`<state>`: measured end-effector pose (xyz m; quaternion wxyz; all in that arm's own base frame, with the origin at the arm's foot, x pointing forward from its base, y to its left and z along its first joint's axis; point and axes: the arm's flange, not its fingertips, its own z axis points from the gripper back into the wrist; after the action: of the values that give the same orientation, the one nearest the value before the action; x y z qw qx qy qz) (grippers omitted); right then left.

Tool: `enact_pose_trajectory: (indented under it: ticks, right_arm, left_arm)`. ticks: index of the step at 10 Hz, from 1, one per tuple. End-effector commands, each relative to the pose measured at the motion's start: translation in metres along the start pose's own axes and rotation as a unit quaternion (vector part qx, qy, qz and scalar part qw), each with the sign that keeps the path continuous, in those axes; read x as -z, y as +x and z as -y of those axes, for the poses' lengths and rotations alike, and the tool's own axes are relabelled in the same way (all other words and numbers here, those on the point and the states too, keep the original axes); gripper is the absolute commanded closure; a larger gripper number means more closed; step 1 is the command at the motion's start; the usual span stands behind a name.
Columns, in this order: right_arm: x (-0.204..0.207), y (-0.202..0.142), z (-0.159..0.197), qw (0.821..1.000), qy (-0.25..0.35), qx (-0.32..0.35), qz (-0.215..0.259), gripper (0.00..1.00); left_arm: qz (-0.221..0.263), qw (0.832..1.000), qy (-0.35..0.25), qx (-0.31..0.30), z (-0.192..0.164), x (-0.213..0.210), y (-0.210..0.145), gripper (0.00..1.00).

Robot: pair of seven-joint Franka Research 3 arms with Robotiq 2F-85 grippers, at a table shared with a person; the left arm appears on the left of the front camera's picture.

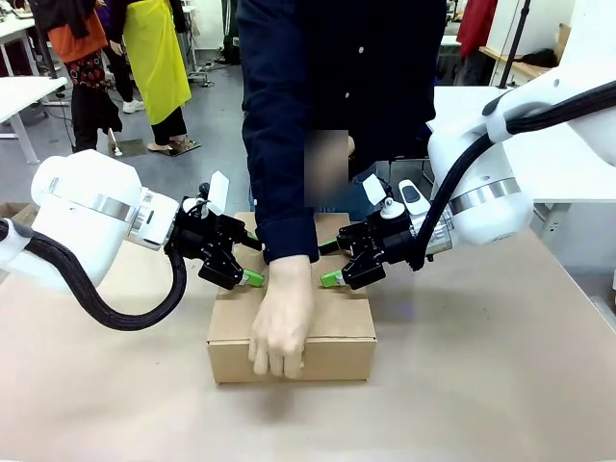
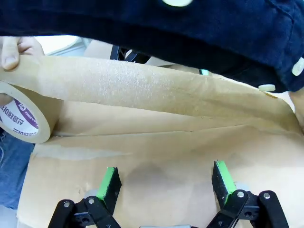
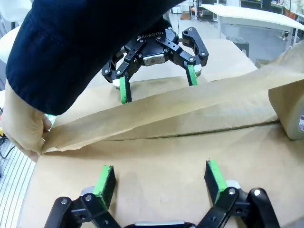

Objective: Pack the gift set into the box.
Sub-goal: Press and hold the closed box until the human finishes sealing it.

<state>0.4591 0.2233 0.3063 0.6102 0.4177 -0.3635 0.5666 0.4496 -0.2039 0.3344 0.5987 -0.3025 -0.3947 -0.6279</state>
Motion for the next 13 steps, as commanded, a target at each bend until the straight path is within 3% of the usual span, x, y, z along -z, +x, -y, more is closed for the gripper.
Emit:
enact_pose_trajectory:
  ticks: [1,13]
  right_arm:
    - [0.0009,-0.002,0.0,1.0,0.0,0.0,-0.004,0.0]
    - [0.0009,-0.002,0.0,1.0,0.0,0.0,-0.004,0.0]
  left_arm:
    - [-0.002,1.0,-0.002,-0.002,0.0017,0.0026,-0.0015,0.0]
    - [-0.002,1.0,-0.002,-0.002,0.0017,0.0026,-0.0015,0.0]
